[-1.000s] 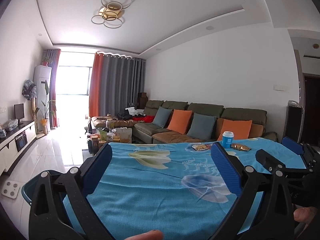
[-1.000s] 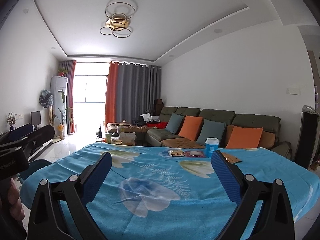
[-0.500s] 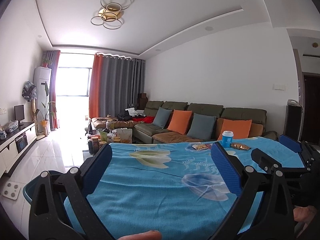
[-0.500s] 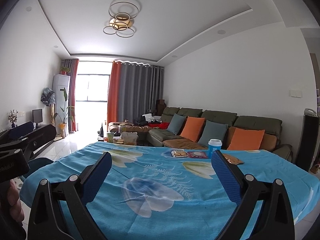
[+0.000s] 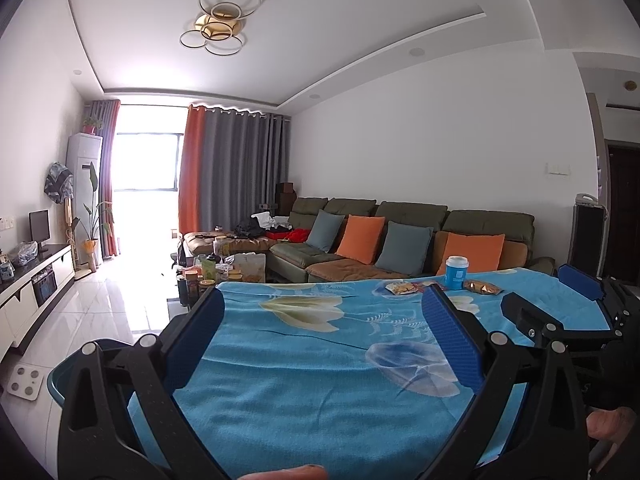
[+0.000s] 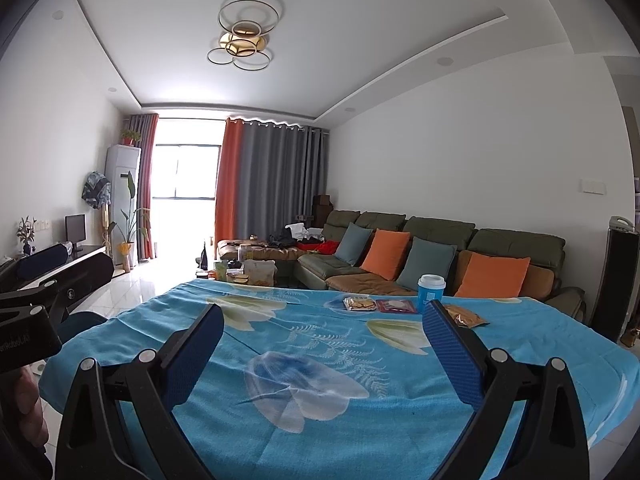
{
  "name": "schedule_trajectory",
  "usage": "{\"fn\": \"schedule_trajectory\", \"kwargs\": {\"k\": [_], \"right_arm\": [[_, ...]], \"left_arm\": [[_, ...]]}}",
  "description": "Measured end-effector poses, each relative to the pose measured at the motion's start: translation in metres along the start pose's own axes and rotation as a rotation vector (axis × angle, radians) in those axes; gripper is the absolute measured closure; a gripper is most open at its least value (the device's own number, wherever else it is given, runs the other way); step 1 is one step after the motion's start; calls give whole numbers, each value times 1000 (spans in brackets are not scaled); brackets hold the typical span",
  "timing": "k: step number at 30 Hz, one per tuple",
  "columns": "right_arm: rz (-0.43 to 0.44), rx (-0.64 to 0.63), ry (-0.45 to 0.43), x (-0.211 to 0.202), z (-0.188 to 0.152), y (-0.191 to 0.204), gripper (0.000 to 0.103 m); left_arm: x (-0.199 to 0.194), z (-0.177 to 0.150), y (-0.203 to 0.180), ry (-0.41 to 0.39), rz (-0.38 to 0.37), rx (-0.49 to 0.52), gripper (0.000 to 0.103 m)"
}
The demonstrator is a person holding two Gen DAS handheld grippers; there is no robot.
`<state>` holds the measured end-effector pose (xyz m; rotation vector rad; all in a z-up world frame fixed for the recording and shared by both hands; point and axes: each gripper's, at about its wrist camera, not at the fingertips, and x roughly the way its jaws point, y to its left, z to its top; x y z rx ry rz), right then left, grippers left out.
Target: Collect trash
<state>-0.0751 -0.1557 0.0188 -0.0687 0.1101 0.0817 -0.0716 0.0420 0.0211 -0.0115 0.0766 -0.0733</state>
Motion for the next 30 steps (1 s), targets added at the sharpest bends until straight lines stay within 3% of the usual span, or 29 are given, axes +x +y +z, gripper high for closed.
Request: {"fn": "schedule_trajectory", "kwargs": {"k": [30], "right_arm": [[2,-6,15,0,0,-1,7]], "left_arm": [[5,-3,-4,11,-7,1,6]]}}
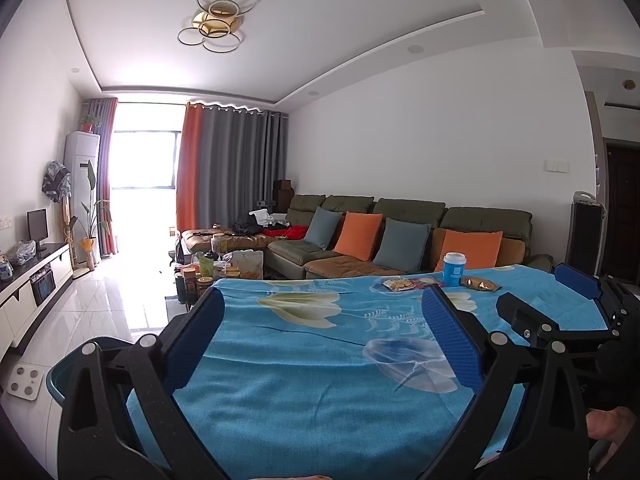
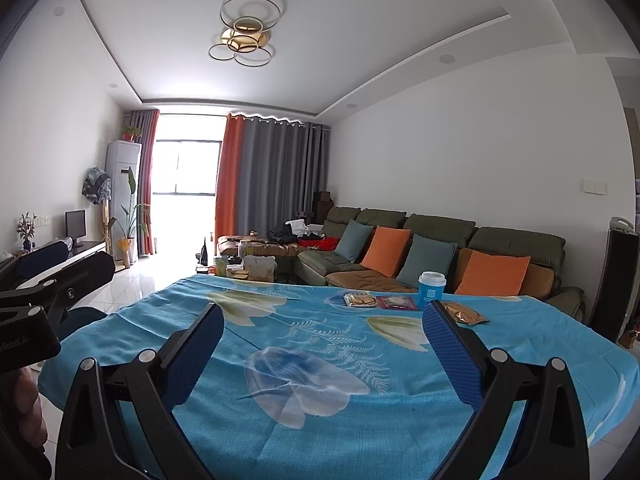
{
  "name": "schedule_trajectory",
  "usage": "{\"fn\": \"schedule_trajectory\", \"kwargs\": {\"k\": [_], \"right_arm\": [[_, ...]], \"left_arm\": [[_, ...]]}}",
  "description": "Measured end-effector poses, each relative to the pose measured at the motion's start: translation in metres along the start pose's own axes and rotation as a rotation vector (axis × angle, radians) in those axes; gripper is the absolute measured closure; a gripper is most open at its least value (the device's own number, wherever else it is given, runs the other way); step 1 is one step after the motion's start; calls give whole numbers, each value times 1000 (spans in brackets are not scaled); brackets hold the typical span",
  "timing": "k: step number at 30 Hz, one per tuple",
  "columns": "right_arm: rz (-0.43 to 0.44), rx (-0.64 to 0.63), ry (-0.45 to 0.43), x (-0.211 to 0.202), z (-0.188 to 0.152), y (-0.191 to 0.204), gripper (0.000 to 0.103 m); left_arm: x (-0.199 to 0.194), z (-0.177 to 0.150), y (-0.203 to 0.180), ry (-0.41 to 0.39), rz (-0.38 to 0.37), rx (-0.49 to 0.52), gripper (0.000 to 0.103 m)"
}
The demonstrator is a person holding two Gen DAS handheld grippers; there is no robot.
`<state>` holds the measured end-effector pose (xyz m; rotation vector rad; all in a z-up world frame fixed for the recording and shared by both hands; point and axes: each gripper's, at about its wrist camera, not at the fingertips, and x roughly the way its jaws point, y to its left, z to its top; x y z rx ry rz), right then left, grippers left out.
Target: Collect trash
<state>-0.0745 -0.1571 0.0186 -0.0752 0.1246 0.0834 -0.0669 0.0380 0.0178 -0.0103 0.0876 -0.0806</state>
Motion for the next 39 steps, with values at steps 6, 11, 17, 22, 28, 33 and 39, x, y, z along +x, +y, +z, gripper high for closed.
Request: {"fn": "schedule_trajectory", "kwargs": {"k": [6,11,17,22,28,33,39], "right_arm": [[0,-3,0,0,1,0,7],[1,-2,0,0,1,0,7],[2,-3,3,1,2,0,7],[6,-5,4,1,1,1,7],[10,-8,4,0,1,2,7],[8,-5,4,-1,1,1,7],[-16,20,-2,2,5,-11,7]], "left_arm": [[0,-2,-1,0,-2,0,6],[1,-4,-1,4,-2,-6,6],[1,-4,1,8,-5,-15,6],[2,-3,2,9,-3,-13,6],[-1,-4,2,3,3,-18,6],[1,-3,5,5,18,-34,6],[13,4,7,22,52,0,6]]}}
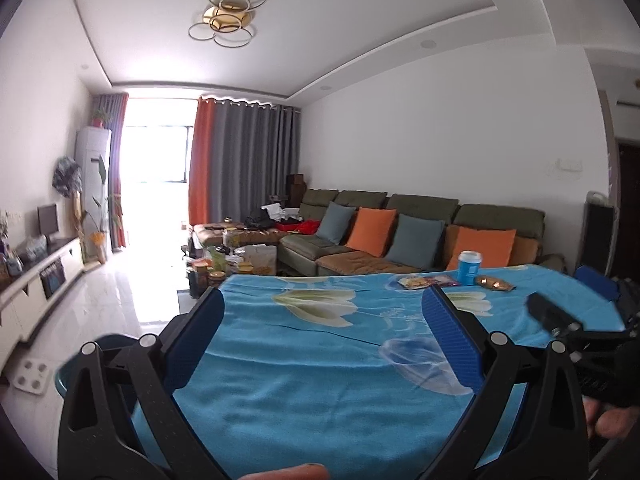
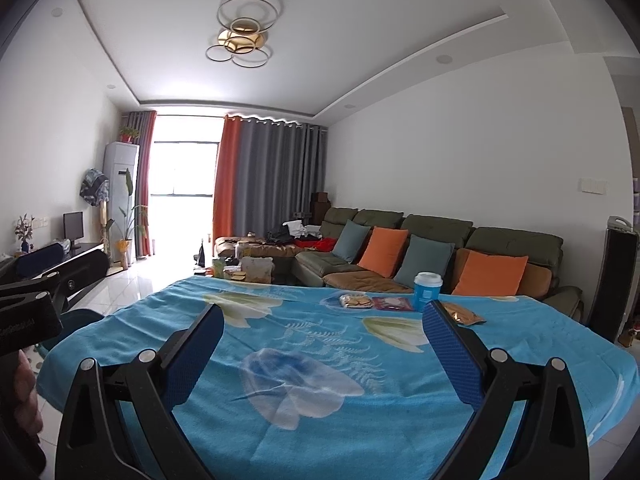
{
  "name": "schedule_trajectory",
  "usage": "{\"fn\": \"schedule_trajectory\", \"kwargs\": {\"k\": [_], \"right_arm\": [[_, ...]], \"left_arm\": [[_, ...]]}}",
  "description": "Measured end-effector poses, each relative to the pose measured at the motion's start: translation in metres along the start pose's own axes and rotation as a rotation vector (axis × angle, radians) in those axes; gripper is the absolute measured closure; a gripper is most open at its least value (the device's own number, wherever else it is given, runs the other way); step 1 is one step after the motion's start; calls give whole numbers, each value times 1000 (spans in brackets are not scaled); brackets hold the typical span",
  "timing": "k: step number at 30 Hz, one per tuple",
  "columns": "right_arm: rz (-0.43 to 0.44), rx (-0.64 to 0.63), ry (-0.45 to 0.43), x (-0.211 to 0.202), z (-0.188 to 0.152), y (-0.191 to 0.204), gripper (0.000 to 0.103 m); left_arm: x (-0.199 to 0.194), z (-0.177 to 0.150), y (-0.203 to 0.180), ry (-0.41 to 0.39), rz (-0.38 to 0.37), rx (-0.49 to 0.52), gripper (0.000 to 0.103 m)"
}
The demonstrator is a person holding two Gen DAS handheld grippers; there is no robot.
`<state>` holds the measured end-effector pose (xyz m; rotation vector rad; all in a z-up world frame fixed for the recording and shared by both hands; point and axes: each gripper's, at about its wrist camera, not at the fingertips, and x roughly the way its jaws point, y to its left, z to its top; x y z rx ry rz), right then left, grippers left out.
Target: Collect trash
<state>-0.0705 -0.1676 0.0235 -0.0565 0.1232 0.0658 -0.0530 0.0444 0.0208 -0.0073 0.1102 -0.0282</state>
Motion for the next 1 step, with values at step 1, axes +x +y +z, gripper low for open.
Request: {"fn": "schedule_trajectory", "kwargs": {"k": [1], "right_arm": [[-5,6,2,3,1,-4,7]], "left_arm": [[3,2,1,4,-5,3,6]]}}
